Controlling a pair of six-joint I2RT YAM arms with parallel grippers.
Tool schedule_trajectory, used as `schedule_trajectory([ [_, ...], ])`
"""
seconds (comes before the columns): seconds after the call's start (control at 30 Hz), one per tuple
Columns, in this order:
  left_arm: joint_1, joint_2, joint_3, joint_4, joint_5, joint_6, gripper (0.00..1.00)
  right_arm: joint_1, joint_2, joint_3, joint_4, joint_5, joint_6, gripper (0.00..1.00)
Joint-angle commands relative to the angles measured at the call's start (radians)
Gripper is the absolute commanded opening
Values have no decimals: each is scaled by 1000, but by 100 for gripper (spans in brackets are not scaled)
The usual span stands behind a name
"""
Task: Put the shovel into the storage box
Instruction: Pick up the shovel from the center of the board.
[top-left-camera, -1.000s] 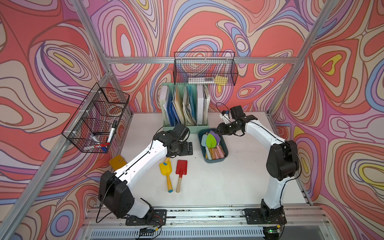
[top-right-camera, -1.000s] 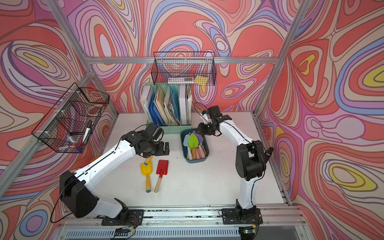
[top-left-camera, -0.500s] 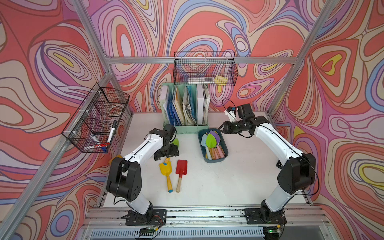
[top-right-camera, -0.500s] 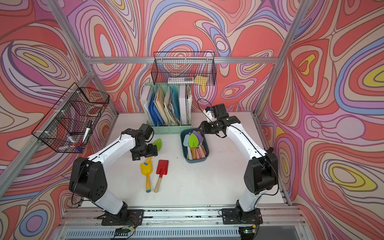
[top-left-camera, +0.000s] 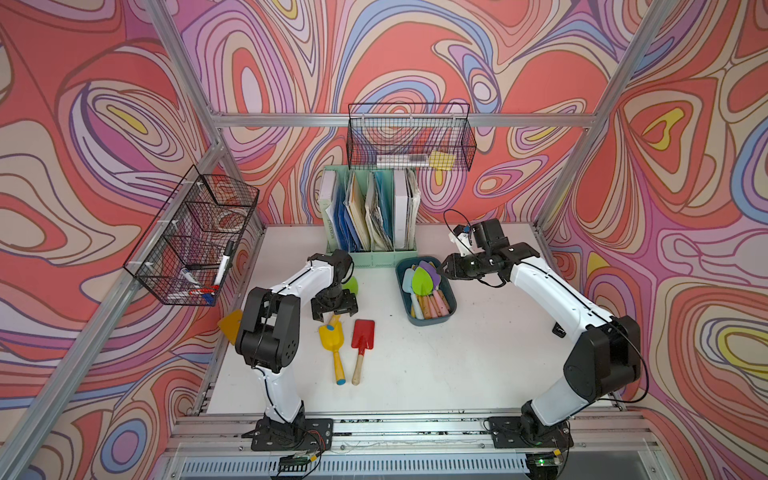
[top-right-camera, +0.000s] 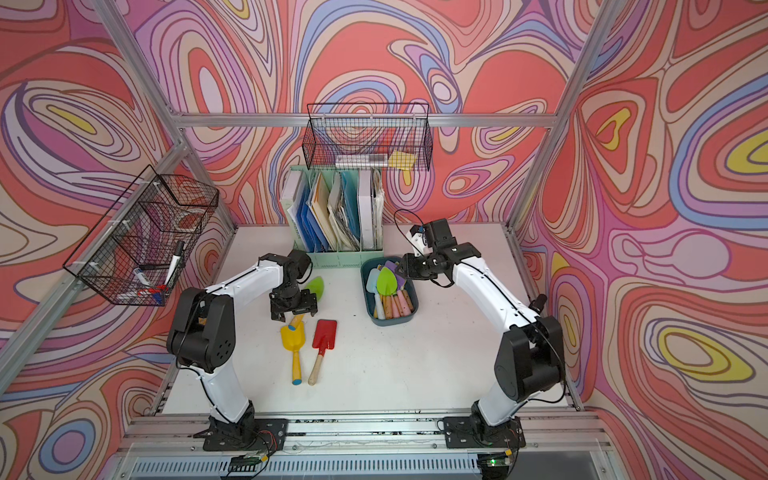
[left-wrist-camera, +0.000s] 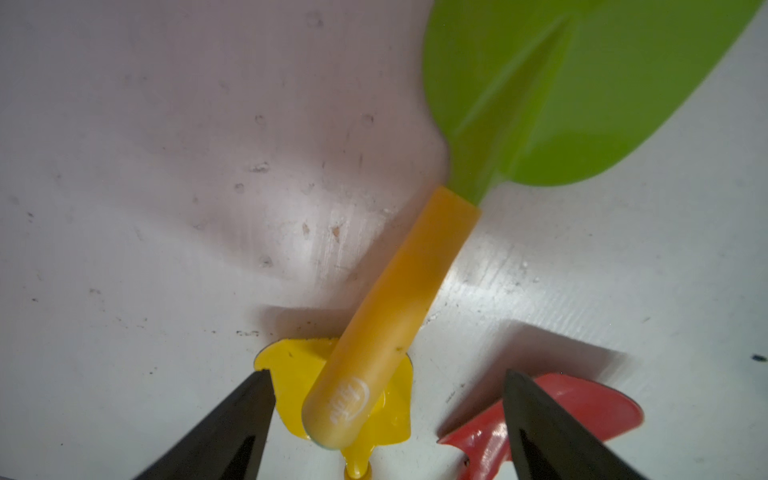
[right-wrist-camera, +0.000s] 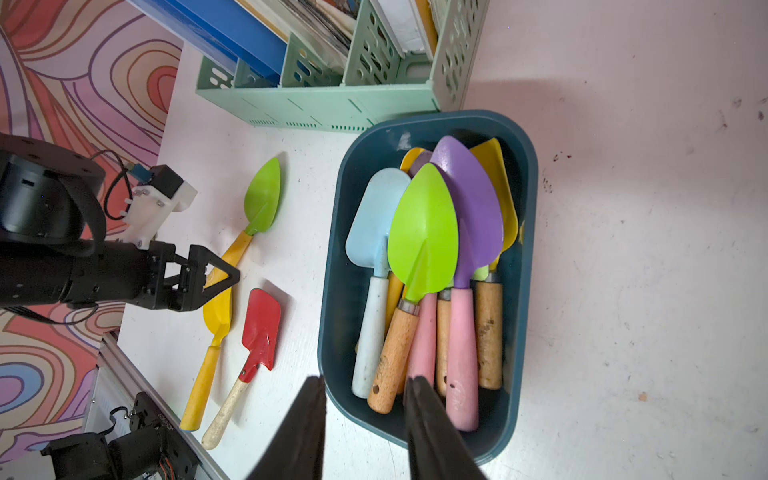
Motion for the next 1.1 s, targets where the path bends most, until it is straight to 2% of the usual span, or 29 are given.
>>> schedule_trajectory([
  [0.0,21,31,31,4,-1,28,88,7,-38,-28,25,16,17,33],
  [0.6,30,90,39,40,29,62,69,8,-70,-70,45,34,38,31],
  [0.8,30,103,44,51,34,70,66,8,-77,-73,44,40,41,31],
  [1.07,30,127,50,51,27,80,57,8,-83,-76,42,46,44,30],
])
